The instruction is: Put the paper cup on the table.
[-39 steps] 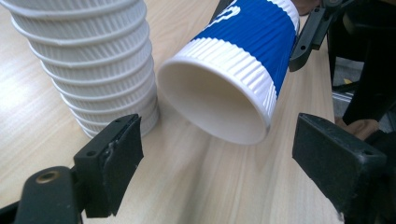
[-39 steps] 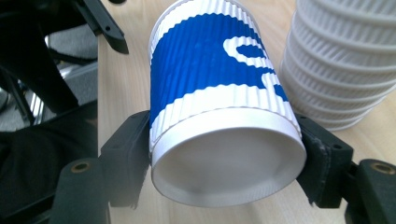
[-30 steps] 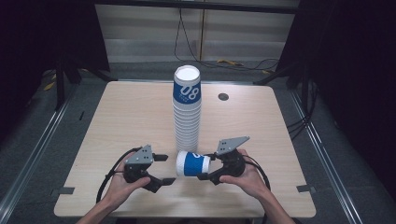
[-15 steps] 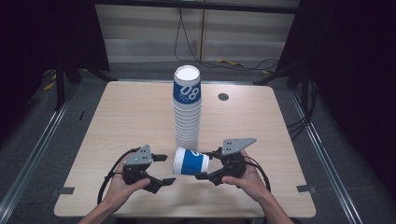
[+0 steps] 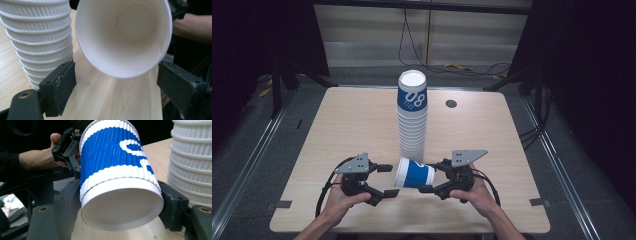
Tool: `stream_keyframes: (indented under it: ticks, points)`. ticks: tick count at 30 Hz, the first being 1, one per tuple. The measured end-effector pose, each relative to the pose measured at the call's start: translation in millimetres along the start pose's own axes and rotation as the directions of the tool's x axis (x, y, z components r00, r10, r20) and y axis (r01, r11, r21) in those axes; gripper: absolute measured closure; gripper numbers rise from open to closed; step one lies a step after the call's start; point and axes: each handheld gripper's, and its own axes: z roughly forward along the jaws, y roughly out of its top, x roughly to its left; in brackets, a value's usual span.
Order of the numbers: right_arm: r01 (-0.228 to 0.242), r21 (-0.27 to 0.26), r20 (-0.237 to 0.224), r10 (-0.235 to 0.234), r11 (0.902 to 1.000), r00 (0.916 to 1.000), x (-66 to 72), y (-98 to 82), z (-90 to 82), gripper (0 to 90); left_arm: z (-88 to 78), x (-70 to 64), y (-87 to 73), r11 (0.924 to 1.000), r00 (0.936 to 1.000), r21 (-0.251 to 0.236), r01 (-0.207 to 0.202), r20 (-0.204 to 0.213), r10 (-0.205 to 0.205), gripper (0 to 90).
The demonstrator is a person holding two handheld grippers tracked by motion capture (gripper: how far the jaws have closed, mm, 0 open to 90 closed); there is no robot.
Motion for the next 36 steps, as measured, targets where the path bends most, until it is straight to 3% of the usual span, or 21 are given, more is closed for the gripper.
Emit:
stream_keyframes:
  ticks: [3, 5, 12, 15, 17, 22, 27, 29, 36]
  points:
    - [0.007, 0.014, -0.005, -0.007, 0.9999, 1.0000, 0.4, -1.2, 3.1, 28.4, -1.5, -0.3, 1.6, 0.9995, 0.9997, -0.033, -0.004, 0.024, 0.005, 15.5]
    - [0.002, 0.018, -0.014, -0.002, 0.9998, 0.9999, 0.6, -2.1, 4.6, 28.4, -1.6, -0.8, 2.7, 0.9986, 0.9997, -0.052, -0.014, 0.018, 0.015, 15.5]
    - [-0.001, 0.025, -0.031, 0.001, 0.9997, 0.9995, 2.7, -2.9, 8.7, 28.5, 3.9, -0.3, 5.2, 0.9980, 0.9994, -0.062, -0.016, 0.028, 0.017, 13.0]
    - [-0.005, 0.015, -0.041, 0.005, 0.9999, 0.9991, 3.8, -2.5, 8.8, 28.6, 6.8, -1.7, 5.8, 0.9971, 0.9997, -0.073, -0.020, 0.012, 0.021, 6.9]
    - [-0.010, 0.009, -0.044, 0.011, 0.9999, 0.9990, 3.6, -2.8, 9.1, 28.6, 8.6, -2.0, 6.7, 0.9969, 0.9997, -0.078, -0.006, 0.023, 0.008, 5.8]
    - [-0.007, 0.009, -0.050, 0.008, 0.9999, 0.9987, 5.1, -2.7, 11.9, 28.6, 13.4, -4.6, 6.5, 0.9957, 0.9982, -0.090, 0.026, 0.056, -0.021, 11.3]
    - [0.004, 0.020, -0.057, -0.003, 0.9998, 0.9984, 7.8, -1.9, 14.2, 28.6, 14.8, -4.3, 6.4, 0.9955, 0.9968, -0.092, 0.020, 0.079, -0.013, 11.1]
    - [0.008, 0.025, -0.059, -0.006, 0.9997, 0.9983, 7.9, -2.0, 14.8, 28.6, 15.7, -3.4, 6.8, 0.9946, 0.9959, -0.097, 0.037, 0.085, -0.029, 11.4]
    - [0.013, 0.027, -0.056, -0.012, 0.9995, 0.9984, 7.4, -2.2, 13.1, 28.7, 17.1, -3.7, 7.7, 0.9945, 0.9965, -0.104, 0.017, 0.083, -0.008, 13.0]
